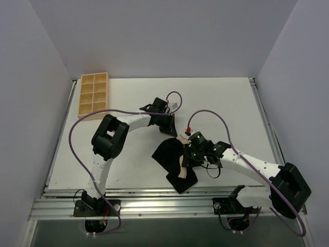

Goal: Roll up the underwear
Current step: Flatten the underwear

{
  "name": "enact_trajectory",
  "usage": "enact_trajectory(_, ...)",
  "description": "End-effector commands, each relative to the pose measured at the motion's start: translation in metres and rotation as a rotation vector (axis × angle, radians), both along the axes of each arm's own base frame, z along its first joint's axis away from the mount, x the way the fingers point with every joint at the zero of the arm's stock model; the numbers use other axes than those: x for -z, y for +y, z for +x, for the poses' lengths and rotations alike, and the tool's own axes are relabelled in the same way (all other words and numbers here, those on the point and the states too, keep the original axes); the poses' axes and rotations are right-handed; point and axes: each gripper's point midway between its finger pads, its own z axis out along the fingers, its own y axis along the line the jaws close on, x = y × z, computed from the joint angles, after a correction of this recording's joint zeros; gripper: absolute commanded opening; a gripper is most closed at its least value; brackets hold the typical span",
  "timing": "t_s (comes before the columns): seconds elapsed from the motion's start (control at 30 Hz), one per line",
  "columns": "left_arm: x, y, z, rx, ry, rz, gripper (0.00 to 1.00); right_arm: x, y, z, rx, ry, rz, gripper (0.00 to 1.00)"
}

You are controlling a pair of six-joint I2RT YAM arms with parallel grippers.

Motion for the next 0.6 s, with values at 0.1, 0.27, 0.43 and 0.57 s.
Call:
enact_trajectory(0.1,0.002,0.017,0.008,-0.056,-0.01,0.084,0.02,-0.021,-0.01,0.01,0.056,-0.044,-0.059,0.27)
enact_trajectory(0.27,-0.006,0.052,0.01,-0.128,-0.016,0.118,0.02,-0.022,-0.003,0.006,0.055,-0.027,-0.014,0.28)
enact_trajectory(0.43,-0.015,0.076,0.012,-0.177,-0.035,0.13,0.02,-0.017,-0.001,-0.001,0.053,-0.006,0.018,0.33)
enact_trajectory(0.57,-0.015,0.088,0.008,-0.196,-0.03,0.163,0.02,-0.02,0.009,-0.009,0.046,0.001,0.086,0.34)
